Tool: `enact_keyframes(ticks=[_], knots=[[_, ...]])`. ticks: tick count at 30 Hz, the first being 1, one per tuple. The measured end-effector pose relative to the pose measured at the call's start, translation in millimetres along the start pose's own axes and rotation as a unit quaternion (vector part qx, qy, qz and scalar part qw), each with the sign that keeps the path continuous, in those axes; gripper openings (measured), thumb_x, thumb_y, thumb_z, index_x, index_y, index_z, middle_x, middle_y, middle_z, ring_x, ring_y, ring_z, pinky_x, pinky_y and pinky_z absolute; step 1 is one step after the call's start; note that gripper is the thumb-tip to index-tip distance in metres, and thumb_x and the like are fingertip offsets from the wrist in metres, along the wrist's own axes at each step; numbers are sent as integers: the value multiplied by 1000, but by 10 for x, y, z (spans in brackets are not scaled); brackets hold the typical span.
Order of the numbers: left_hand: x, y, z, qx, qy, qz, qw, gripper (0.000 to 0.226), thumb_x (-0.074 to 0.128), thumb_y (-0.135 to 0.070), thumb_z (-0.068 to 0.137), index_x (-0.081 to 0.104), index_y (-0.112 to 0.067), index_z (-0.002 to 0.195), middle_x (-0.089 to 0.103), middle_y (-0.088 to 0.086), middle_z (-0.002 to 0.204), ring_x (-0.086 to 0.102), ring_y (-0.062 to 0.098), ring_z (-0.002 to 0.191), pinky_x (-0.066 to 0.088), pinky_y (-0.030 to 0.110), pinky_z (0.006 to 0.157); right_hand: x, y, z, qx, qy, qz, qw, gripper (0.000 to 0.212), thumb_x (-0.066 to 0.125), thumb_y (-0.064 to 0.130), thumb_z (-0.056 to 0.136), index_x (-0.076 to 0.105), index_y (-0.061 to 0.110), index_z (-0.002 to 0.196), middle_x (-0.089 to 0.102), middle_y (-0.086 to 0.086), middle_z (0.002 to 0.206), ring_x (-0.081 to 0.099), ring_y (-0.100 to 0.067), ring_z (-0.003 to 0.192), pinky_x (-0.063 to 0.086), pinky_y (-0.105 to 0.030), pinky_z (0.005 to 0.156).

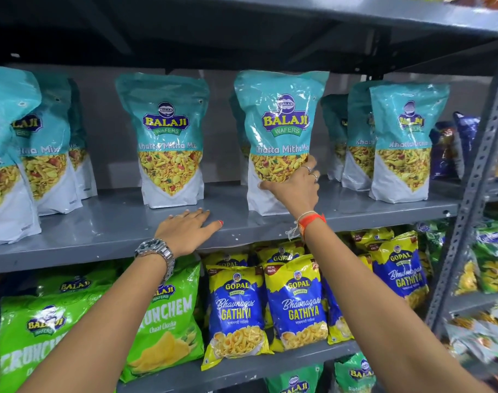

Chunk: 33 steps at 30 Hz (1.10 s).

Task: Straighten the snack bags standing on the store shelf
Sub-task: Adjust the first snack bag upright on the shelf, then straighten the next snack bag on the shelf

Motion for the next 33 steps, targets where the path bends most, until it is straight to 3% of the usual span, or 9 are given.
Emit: enact_keyframes(ticks=[7, 10, 18, 20, 22, 26, 29, 33], knots=[[1, -24, -4, 20, 4, 22, 1000, 92, 1, -67, 68, 23, -24, 146, 18, 0, 157, 21, 21, 142, 24, 44, 113, -107, 17, -122, -3, 3, 1, 1000, 117, 87, 43, 56, 15, 13, 143, 37, -17, 136, 39, -39, 128, 41, -47, 98], [-10, -17, 0, 13, -2, 19, 1000, 84, 7, -66, 76, 23, -23, 146, 18, 0, 157, 22, 20, 142, 24, 43, 112, -118, 22, -136, -3, 8, 1, 1000, 117, 87, 44, 56, 15, 13, 143, 36, -17, 137, 39, -39, 129, 40, -47, 99], [-36, -42, -49, 24, -10, 20, 999, 90, -1, -66, 71, 25, -23, 145, 21, 2, 157, 26, 23, 140, 28, 44, 110, -136, 47, -196, -12, -7, -18, 1000, 128, 85, 52, 55, 5, 17, 148, 30, -18, 141, 32, -39, 133, 38, -52, 102], [-38, -29, -80, 14, -28, 16, 999, 79, 7, -65, 82, 29, -21, 143, 27, 3, 154, 32, 24, 137, 31, 44, 107, -178, 134, -236, -40, -37, -31, 998, 128, 81, 58, 56, 4, 16, 150, 26, -19, 146, 25, -40, 137, 31, -56, 108], [-63, 3, -96, 3, -48, 3, 999, 68, 18, -60, 90, 31, -20, 142, 31, 2, 153, 36, 24, 135, 32, 44, 107, -245, 286, -299, -94, -92, -25, 991, 117, 78, 56, 61, 14, 12, 148, 30, -19, 145, 26, -38, 138, 26, -55, 111], [-82, 75, -175, 10, -44, 3, 999, 70, 22, -63, 88, 29, -22, 144, 25, -1, 155, 30, 21, 139, 26, 43, 110, -295, 724, -537, -265, -186, 66, 944, 64, 67, 27, 73, 48, 6, 130, 50, -17, 128, 45, -33, 122, 37, -45, 105], [-104, 320, -292, 5, -53, 2, 999, 73, 24, -67, 86, 31, -23, 144, 26, -4, 155, 31, 19, 139, 26, 41, 110, -18, 1014, -694, -322, -157, 90, 929, 50, 63, 13, 73, 54, 4, 121, 54, -17, 122, 49, -33, 116, 37, -35, 101], [-159, 885, -434, -46, -65, -19, 997, 94, 14, -81, 69, 38, -23, 139, 39, -1, 149, 39, 21, 133, 31, 43, 109, 620, 1222, -731, -304, -47, 70, 949, 59, 69, 20, 74, 49, 5, 127, 51, -18, 124, 47, -35, 116, 37, -36, 99]])
Point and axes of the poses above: each hand's wrist, its own z-axis towards the middle knuckle, its own x-axis out of the palm, y = z × x, the point moved 8 cm from there along z, towards the middle knuckle
